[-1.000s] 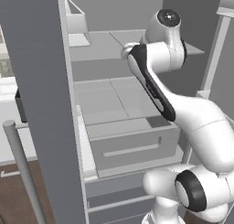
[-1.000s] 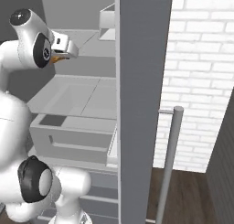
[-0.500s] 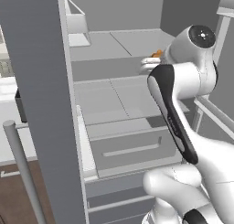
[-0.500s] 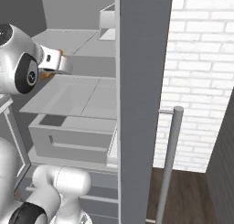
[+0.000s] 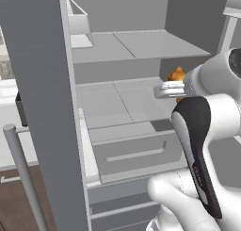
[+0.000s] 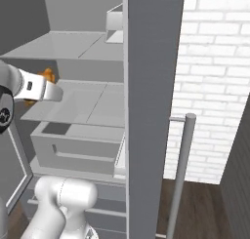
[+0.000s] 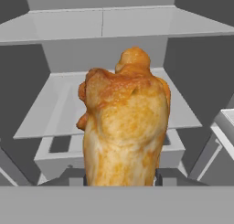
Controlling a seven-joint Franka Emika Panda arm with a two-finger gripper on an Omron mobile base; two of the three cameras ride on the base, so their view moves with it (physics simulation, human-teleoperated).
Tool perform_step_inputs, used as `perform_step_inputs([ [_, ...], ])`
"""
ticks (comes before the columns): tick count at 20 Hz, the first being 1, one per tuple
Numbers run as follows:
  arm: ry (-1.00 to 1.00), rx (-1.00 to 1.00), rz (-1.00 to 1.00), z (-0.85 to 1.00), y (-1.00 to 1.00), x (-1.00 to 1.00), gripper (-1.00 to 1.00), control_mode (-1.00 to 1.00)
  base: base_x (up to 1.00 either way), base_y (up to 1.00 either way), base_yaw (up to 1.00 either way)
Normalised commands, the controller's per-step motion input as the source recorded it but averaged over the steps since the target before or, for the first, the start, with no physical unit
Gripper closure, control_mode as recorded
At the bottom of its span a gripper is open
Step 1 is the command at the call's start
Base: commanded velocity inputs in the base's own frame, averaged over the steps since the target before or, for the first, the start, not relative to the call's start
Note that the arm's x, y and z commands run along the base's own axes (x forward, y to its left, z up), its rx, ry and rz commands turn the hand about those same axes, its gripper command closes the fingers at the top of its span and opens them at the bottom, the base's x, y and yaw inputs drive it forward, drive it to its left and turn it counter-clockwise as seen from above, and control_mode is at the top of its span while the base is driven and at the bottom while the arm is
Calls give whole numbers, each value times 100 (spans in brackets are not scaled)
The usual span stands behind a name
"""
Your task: Place one lemon wedge and one chicken drumstick in each tupperware on the nearby counter, to pack two identical lunches.
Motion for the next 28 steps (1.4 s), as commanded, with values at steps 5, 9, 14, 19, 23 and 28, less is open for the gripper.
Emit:
perform_step_inputs([
  [5, 0, 0, 0, -5, -12, -47, 100, -100, 0, 0, 0],
  [9, 0, 0, 0, 0, 0, 0, 100, 100, -88, 0, 0],
  [14, 0, 0, 0, 0, 0, 0, 100, 100, -100, 3, 0],
  [19, 0, 0, 0, 0, 0, 0, 100, 100, -91, 26, 0],
  [23, 0, 0, 0, 0, 0, 0, 100, 100, -62, 59, 0],
  [28, 0, 0, 0, 0, 0, 0, 100, 100, -30, 85, 0],
])
